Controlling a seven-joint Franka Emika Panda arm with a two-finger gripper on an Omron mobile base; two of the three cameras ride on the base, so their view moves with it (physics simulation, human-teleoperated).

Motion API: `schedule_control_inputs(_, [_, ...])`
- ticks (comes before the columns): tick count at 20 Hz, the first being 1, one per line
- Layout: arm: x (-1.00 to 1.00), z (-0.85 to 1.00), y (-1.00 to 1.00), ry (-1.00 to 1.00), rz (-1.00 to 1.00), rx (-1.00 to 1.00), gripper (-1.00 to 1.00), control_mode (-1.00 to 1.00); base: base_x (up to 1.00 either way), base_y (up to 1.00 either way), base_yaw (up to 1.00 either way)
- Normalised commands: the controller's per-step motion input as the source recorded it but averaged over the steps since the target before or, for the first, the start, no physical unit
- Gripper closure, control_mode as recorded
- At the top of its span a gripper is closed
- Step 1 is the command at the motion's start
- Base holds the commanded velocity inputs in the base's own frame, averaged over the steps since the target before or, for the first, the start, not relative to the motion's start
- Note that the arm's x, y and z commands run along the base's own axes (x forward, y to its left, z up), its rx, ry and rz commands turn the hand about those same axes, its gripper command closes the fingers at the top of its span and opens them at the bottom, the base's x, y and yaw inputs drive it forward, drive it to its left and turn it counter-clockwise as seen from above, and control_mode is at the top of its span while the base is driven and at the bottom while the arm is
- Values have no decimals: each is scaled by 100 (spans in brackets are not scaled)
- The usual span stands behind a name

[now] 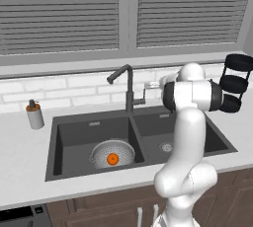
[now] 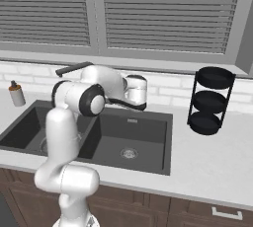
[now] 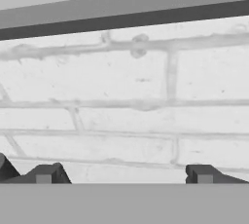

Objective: Put the colander in the sink, put the orange in the colander, and turn on the sink faucet and pour water over the colander.

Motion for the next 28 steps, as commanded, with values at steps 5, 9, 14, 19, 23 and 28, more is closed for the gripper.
schedule_control_inputs(5, [0,-8,8,0,0,0,-100,-100,0,0,0])
schedule_control_inputs(9, [0,-2,7,0,0,0,-100,-100,0,0,0])
schedule_control_inputs(14, [0,-24,14,1,0,0,-100,-100,0,0,0])
schedule_control_inputs(19, [0,-33,19,0,0,0,-100,-100,0,0,0])
schedule_control_inputs(23, [0,-18,8,0,0,0,-100,-100,0,0,0])
schedule_control_inputs(28, [12,-15,0,0,0,0,-100,-100,0,0,0])
